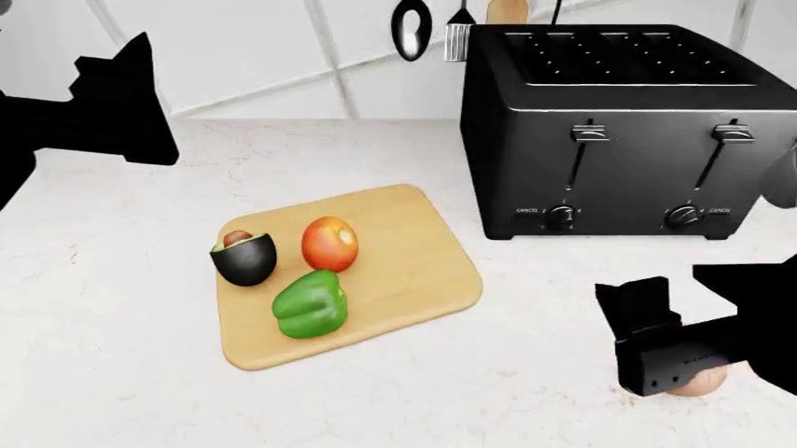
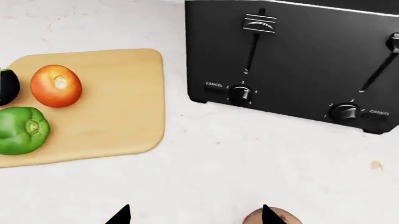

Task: Place the avocado, onion, tomato and bell pepper on the cutting board.

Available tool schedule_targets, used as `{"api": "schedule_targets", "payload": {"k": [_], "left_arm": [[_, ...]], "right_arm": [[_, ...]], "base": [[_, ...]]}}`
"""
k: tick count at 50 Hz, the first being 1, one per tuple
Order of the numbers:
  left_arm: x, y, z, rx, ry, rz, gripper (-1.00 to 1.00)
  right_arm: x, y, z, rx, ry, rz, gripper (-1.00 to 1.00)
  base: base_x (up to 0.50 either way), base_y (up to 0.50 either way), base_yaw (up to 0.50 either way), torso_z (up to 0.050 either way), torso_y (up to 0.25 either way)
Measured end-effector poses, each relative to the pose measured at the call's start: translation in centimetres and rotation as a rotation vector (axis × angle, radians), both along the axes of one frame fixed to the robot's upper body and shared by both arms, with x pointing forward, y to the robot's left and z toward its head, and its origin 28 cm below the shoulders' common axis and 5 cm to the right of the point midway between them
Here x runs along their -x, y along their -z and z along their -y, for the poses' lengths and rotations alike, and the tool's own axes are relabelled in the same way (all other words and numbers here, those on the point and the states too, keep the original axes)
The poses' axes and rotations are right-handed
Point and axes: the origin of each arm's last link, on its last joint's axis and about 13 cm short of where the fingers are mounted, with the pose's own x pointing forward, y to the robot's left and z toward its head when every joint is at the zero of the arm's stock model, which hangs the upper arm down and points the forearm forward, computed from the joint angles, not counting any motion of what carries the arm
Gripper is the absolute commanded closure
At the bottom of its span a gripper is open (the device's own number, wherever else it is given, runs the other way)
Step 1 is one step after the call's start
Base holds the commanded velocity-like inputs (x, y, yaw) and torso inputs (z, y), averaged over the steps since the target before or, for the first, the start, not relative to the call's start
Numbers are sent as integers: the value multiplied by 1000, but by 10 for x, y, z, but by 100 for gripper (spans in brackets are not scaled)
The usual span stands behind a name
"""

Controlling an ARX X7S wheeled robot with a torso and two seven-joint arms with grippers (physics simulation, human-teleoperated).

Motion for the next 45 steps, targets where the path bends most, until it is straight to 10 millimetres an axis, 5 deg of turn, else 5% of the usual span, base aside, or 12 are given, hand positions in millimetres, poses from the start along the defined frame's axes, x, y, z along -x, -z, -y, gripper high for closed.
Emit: {"api": "schedule_targets", "payload": {"k": [23,45], "left_arm": [[0,0,0,1,-1,5,-100],[-1,2,0,6,0,6,-100]], "right_arm": [[15,13,23,29,155,-39,-100],[-8,31,35,51,258,-92,-100]], "base": [[0,0,0,0,0],[0,0,0,0,0]]}}
